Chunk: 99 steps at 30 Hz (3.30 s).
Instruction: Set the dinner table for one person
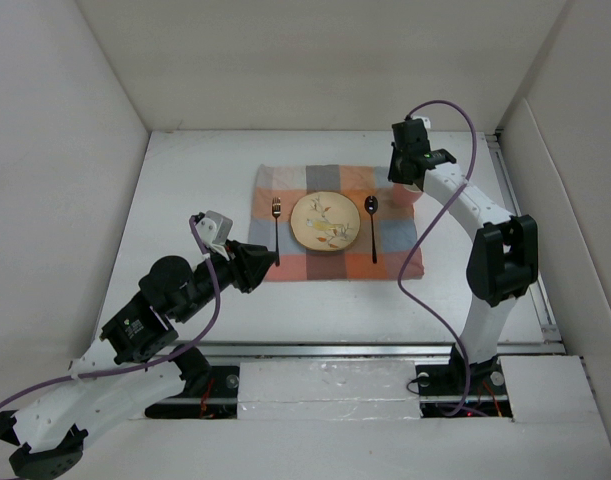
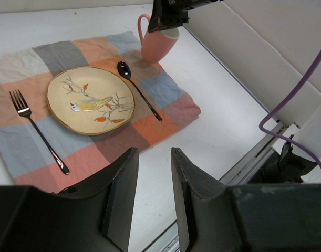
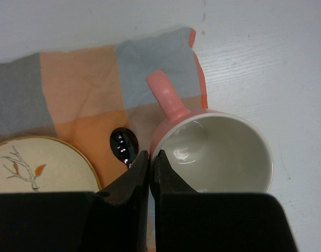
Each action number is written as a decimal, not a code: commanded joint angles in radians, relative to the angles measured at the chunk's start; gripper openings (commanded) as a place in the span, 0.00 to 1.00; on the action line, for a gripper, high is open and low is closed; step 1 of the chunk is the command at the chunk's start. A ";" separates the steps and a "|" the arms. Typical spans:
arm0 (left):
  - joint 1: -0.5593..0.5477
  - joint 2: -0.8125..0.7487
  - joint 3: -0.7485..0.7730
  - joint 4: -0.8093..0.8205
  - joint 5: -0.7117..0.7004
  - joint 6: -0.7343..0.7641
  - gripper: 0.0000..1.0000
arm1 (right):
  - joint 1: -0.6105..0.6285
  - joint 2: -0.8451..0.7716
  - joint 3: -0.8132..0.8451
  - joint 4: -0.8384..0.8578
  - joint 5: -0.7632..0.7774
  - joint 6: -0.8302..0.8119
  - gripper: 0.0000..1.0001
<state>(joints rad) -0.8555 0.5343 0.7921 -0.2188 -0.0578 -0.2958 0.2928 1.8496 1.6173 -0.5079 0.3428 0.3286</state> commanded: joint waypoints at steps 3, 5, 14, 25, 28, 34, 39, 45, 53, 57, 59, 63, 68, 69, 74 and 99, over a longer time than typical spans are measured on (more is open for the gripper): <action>0.004 0.001 -0.005 0.045 -0.011 0.011 0.29 | 0.000 0.028 0.095 -0.004 0.022 -0.036 0.00; 0.004 0.001 -0.005 0.047 -0.011 0.011 0.29 | 0.000 0.051 0.093 -0.003 0.010 -0.036 0.00; 0.004 0.004 -0.005 0.047 -0.017 0.012 0.29 | 0.019 0.088 0.111 -0.001 0.007 -0.037 0.00; 0.004 0.010 -0.004 0.047 -0.013 0.011 0.29 | 0.072 0.051 0.188 -0.061 0.104 -0.072 0.00; 0.004 0.007 -0.004 0.047 -0.019 0.011 0.29 | 0.072 0.068 0.170 -0.057 0.079 -0.060 0.00; 0.004 0.013 -0.004 0.045 -0.017 0.011 0.29 | 0.063 0.100 0.122 0.002 0.050 -0.066 0.00; 0.004 0.013 -0.005 0.045 -0.027 0.011 0.29 | 0.054 0.134 0.159 0.019 0.058 -0.100 0.00; 0.004 0.023 -0.004 0.042 -0.031 0.011 0.29 | 0.045 0.148 0.240 0.008 0.023 -0.114 0.00; 0.004 0.030 -0.004 0.042 -0.036 0.012 0.29 | 0.026 0.235 0.325 -0.011 -0.013 -0.117 0.00; 0.004 0.038 -0.004 0.042 -0.039 0.011 0.29 | 0.016 0.310 0.386 -0.023 -0.031 -0.122 0.00; 0.004 0.042 -0.004 0.041 -0.042 0.014 0.29 | 0.005 0.344 0.432 -0.035 -0.034 -0.125 0.00; 0.004 0.043 -0.002 0.039 -0.050 0.012 0.29 | -0.006 0.390 0.455 -0.043 -0.028 -0.126 0.00; 0.004 0.050 -0.001 0.039 -0.051 0.012 0.29 | -0.006 0.392 0.434 -0.018 -0.048 -0.119 0.15; 0.004 0.050 -0.002 0.039 -0.054 0.012 0.29 | -0.006 0.382 0.432 -0.020 -0.045 -0.114 0.20; 0.004 0.047 -0.002 0.039 -0.060 0.009 0.29 | -0.006 0.317 0.409 -0.007 -0.039 -0.108 0.44; 0.004 -0.181 0.061 -0.043 -0.441 -0.057 0.51 | 0.146 -1.244 -0.775 0.319 0.128 0.050 1.00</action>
<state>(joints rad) -0.8555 0.3771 0.8021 -0.2466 -0.3725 -0.3386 0.4507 0.7815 0.9916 -0.2523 0.4137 0.2993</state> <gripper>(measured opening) 0.511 0.999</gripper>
